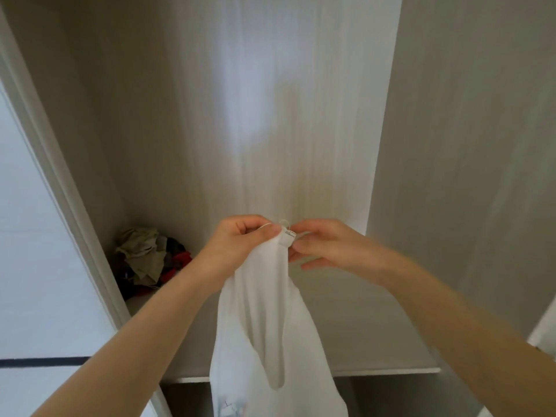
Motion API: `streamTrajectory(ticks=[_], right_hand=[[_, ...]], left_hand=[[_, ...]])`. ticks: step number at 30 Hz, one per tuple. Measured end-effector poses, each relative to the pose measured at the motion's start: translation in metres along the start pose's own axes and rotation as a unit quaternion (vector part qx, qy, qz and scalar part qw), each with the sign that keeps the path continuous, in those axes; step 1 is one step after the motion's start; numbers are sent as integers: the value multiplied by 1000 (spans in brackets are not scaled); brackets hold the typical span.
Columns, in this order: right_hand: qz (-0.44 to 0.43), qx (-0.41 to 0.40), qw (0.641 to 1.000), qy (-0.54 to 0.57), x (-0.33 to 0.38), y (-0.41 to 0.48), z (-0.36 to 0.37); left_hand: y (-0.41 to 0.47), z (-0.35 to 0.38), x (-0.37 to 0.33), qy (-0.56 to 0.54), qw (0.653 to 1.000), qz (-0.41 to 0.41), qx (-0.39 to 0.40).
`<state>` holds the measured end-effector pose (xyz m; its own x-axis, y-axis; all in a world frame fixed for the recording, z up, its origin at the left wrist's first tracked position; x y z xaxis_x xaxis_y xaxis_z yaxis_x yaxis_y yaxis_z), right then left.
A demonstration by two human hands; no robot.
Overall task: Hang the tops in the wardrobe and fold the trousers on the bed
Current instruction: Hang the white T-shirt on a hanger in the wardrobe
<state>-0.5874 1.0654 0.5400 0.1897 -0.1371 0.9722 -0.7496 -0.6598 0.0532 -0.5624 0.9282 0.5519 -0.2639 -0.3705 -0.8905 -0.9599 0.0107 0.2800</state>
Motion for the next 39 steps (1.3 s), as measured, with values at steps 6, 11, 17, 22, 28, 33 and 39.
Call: streamTrajectory(ticks=[6, 11, 17, 22, 28, 33, 39], right_hand=[[-97, 26, 989, -106, 8, -9, 0], [-116, 10, 990, -83, 22, -12, -28], [-152, -81, 985, 23, 61, -7, -71], [-185, -168, 968, 10, 104, -5, -112], [-229, -237, 943, -33, 159, 4, -149], [-279, -305, 907, -81, 214, 3, -181], [-263, -343, 894, -113, 224, 11, -212]], left_hand=[[-1, 14, -29, 2, 1000, 3, -3], [1, 2, -46, 78, 997, 1, -4], [21, -24, -37, 367, 930, -32, 7], [42, -57, -22, 484, 871, -74, -30], [73, -87, -47, 394, 907, -123, -85], [97, -88, -94, 60, 987, -112, -100], [120, -66, -115, -142, 976, -163, -13]])
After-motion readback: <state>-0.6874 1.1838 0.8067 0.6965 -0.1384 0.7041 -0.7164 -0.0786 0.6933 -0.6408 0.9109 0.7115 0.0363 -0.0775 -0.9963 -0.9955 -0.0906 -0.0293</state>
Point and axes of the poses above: each hand's wrist, its own y-axis towards the middle knuckle, its own z-axis out of the palm, x = y × z, the point moved 9 cm from there along y, towards the middle knuckle, and after that the axes turned 13 degrees about y, right-handed, at the moved point
